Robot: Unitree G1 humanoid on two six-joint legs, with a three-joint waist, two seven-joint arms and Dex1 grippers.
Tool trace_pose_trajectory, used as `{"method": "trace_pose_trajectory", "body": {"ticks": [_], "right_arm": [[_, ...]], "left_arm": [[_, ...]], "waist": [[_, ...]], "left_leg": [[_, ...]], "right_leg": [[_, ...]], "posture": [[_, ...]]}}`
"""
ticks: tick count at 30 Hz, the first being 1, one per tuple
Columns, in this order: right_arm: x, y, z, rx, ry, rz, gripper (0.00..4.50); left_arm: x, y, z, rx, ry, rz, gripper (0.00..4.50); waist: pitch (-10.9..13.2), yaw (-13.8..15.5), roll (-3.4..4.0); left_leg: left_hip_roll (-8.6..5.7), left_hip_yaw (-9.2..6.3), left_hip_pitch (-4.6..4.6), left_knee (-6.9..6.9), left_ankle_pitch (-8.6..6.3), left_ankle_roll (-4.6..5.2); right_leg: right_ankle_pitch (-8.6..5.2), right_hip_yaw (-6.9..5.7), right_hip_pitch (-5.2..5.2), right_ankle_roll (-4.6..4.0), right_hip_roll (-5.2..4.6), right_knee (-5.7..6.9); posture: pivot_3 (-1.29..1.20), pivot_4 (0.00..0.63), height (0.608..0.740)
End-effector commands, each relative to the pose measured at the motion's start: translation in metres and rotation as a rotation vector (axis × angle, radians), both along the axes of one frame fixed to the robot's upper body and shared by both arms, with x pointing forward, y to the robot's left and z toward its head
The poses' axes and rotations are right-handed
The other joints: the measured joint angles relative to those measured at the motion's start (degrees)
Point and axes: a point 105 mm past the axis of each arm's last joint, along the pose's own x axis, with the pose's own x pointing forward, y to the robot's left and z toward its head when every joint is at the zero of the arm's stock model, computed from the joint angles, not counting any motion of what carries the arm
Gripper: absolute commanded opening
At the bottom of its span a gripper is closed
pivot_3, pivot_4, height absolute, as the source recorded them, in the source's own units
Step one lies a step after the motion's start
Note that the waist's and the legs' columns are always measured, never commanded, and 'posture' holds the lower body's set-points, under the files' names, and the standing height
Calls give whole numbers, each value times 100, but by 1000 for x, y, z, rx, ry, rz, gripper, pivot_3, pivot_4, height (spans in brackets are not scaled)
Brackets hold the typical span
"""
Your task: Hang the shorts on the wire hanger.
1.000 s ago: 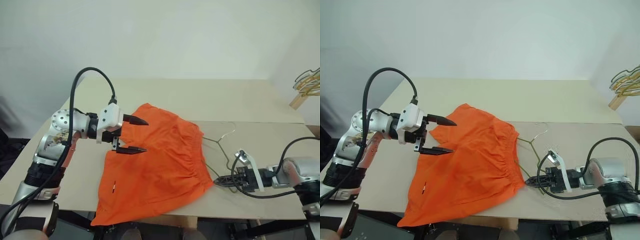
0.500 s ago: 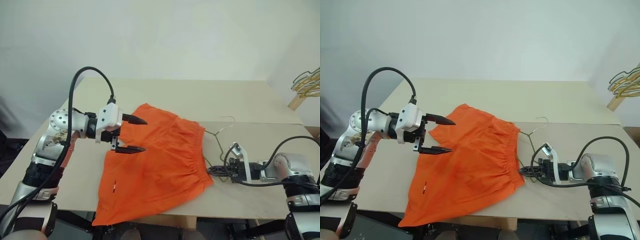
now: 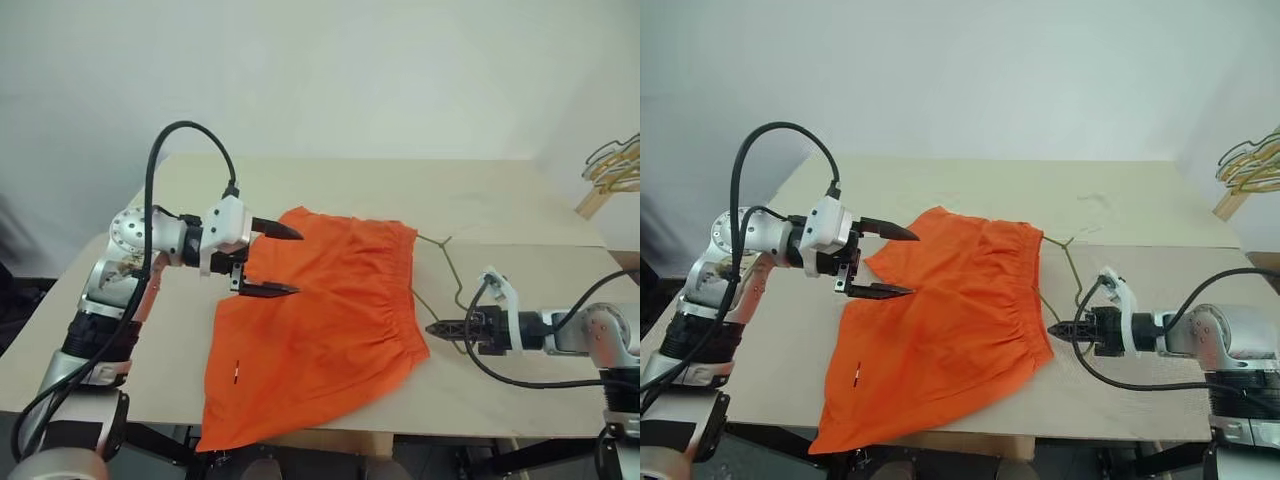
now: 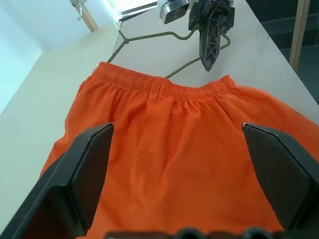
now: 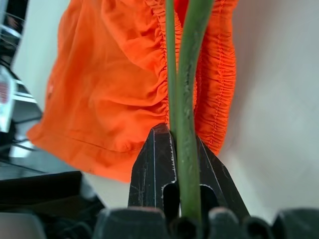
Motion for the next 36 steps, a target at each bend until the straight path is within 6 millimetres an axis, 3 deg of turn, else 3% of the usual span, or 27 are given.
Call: {"method": "trace_pose_trajectory", "body": {"ticks": [1,6,13,17,29,36], "right_arm": [[15,22,38,-149,-347,104,0],[16,52,47,-281,-580,275,0],[12,67,40,-394,-654,437,0],[11,71,39,-418,-652,491,0],[10,74,39,-470,-639,544,0],[8,74,42,-485,-637,545,0]], "left_arm": [[11,-3,18,4,-88,-16,4476],[32,2,43,19,-171,-2,4476],[37,19,69,98,-214,-43,4476],[32,16,52,206,-191,-101,4476],[45,8,2,476,-174,-150,4476],[50,7,-11,543,-216,-155,2492]], "waist": [[0,-45,0],[0,-132,0],[0,-289,0],[0,-380,0],[0,-378,0],[0,-422,0]], "left_leg": [[0,0,-1,1,0,0],[-1,0,-9,0,0,0],[-4,-3,-32,5,0,-1],[-5,-5,-45,7,2,-2],[-6,-13,-78,24,3,-5],[-6,-14,-77,27,4,-5]], "right_leg": [[0,0,0,0,-1,0],[0,-2,-7,1,0,-5],[0,-3,-30,1,-3,0],[0,0,-48,1,-4,8],[0,-5,-78,1,-4,17],[0,-4,-79,1,-3,26]], "posture": [[-60,0,740],[-78,0,740],[-71,0,740],[-68,0,740],[-93,0,740],[-108,0,740]]}}
